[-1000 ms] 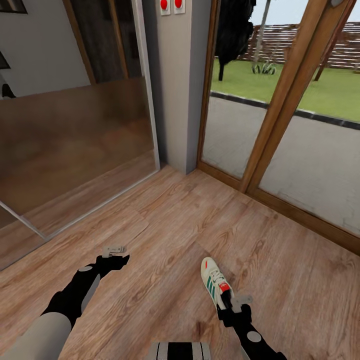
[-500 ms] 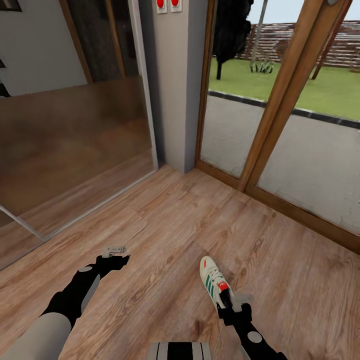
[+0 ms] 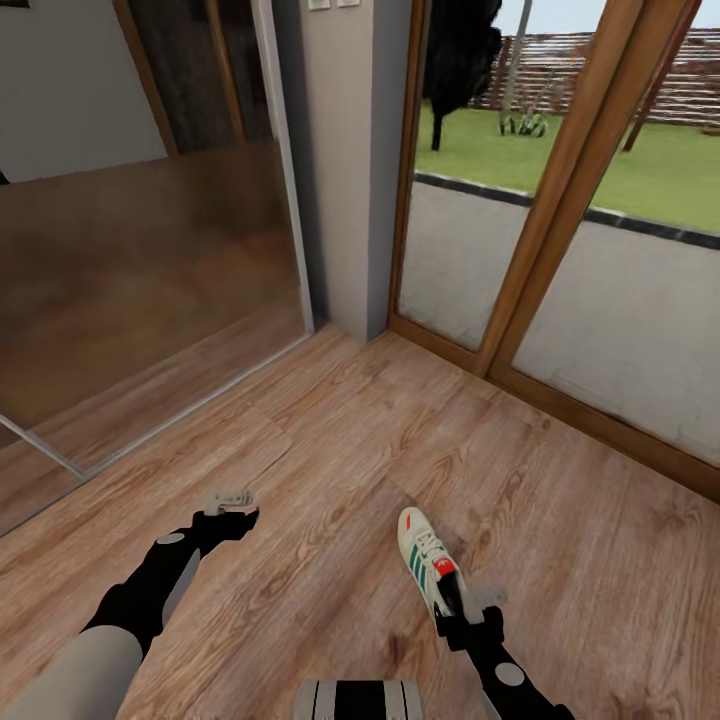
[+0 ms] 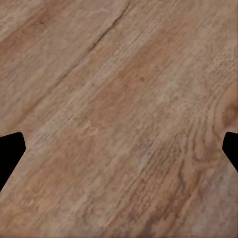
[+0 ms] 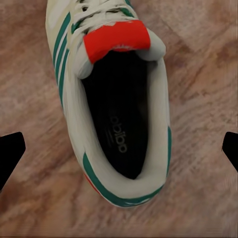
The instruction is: Pick up the two gym shoes and the two sandals from the corridor floor and place them onto the hallstand (shoe rack) in the corridor, making sure they are on the rack and not on the floor. Arrange them so the two gym shoes are next to each other and the two sandals are next to each other.
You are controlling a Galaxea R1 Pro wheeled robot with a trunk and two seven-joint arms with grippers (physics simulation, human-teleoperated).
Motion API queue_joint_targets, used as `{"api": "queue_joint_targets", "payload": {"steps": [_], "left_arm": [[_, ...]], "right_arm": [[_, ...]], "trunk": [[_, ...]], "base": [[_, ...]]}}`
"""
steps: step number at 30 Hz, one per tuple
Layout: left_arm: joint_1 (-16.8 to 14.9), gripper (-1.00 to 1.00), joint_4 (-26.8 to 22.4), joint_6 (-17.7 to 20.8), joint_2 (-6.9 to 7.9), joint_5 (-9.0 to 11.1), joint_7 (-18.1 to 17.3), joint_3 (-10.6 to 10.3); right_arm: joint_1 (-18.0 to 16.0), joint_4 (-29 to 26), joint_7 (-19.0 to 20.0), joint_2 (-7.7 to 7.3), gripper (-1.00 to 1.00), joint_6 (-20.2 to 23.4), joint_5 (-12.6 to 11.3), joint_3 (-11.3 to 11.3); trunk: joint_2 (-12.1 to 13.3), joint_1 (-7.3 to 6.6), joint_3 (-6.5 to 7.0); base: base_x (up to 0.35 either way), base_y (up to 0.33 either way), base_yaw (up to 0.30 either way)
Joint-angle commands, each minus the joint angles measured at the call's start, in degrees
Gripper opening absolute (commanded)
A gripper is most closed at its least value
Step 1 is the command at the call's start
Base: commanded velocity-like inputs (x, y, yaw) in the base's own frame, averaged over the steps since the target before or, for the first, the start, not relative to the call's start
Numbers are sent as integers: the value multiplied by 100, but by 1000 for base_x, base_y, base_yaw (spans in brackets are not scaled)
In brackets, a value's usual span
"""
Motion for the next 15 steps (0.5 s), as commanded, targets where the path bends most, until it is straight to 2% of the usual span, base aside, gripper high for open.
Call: {"api": "queue_joint_targets", "payload": {"steps": [1,15], "left_arm": [[0,100,-9,37,-2,10,-32,18],[-5,100,-17,25,-2,3,-32,18]], "right_arm": [[-3,3,-7,6,100,-23,60,-48],[-3,4,-8,6,100,-24,54,-57]], "trunk": [[-3,1,-31],[-22,37,-448]], "base": [[0,0,0],[0,0,0]]}}
